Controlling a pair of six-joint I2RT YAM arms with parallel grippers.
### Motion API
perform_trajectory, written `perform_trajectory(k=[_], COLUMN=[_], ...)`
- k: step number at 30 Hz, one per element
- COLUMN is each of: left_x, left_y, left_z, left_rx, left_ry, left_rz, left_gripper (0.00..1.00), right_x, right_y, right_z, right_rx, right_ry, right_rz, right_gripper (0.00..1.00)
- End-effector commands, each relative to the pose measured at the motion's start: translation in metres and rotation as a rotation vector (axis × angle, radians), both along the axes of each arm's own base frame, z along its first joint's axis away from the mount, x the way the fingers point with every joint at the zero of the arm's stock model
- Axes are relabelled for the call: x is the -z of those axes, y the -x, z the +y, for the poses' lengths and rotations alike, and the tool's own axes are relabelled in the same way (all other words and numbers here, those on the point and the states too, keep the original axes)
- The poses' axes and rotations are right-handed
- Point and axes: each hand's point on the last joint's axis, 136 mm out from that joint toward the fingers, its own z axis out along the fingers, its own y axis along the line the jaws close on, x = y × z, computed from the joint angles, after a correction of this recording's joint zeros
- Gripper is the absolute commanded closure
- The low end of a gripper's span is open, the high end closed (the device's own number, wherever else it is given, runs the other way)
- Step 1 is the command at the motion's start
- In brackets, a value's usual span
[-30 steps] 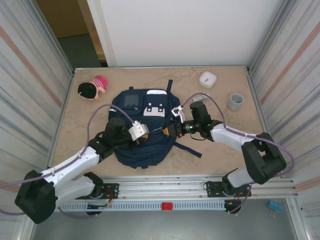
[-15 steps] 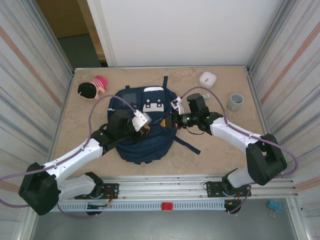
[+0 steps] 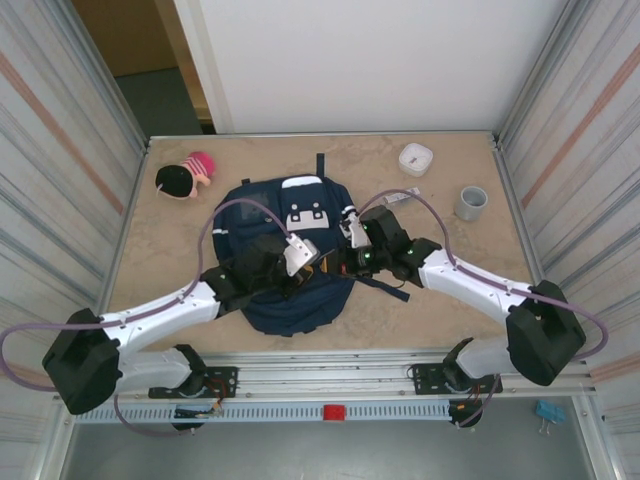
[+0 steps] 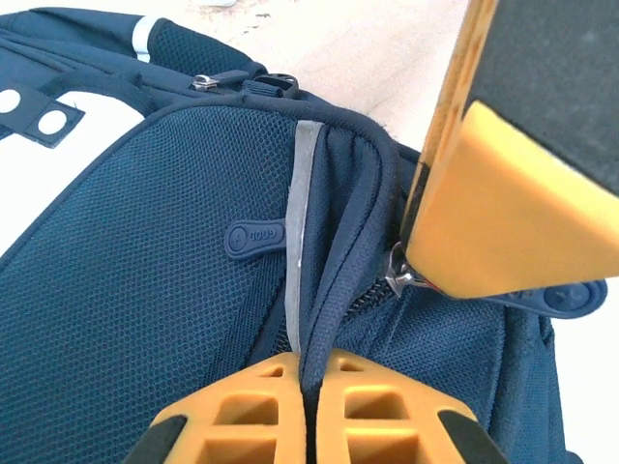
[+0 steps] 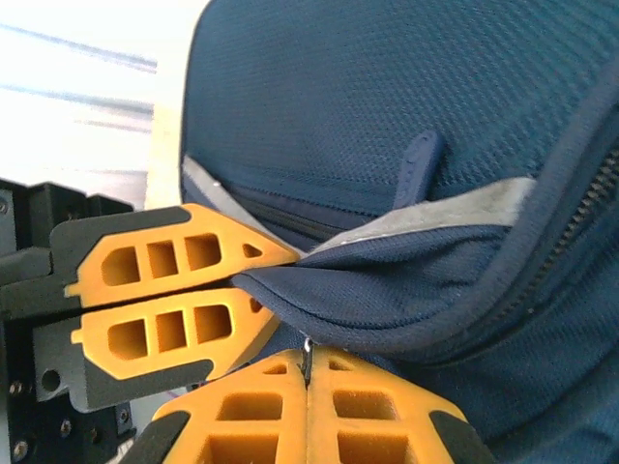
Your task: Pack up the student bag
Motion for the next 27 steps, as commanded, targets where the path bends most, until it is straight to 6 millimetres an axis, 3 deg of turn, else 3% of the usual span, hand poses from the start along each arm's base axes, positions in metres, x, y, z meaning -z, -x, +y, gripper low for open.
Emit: perform_trajectory(k=[1,3,7,8,15,20,27], left_x=[-0.056,-0.056,-0.053,-0.054,-0.053,-0.054,-0.053], left_y=[-0.007,-0.005,0.003,0.005,0.024,0.034,0.035], left_z=[-0.034,-0.033,-0.032,-0.032,-0.034,-0.038,-0.039], left_rx=[0.045,0.048,0.095,0.115,0.236,0.315,0.356], left_ry=[0.206,0.206,0.213,0.215,0.224,0.228,0.203], left_rz=[-0.087,-0.083,-0.121,-0.132,-0.166,-0.194,-0.239], left_gripper=[0.98,0.98,0.99,0.99,0.99,0.99,0.99], right_x=[-0.017,-0.017,-0.031,-0.034,-0.036,-0.028,-0.034], right_y=[0.017,0.017,0.018,0.018,0.002,-0.010,-0.028], right_z=[0.010,0.003,-0.012,-0.016,-0.039,-0.048,-0.040], right_rx=[0.022,0.060,0.130,0.152,0.371,0.432,0.410], right_ry=[-0.056,-0.048,-0.052,-0.059,-0.164,-0.184,-0.256], right_rz=[0.010,0.012,0.002,0.015,0.149,0.223,0.269], right_gripper=[1.00,0.99,0.61,0.56,0.44,0.42,0.48])
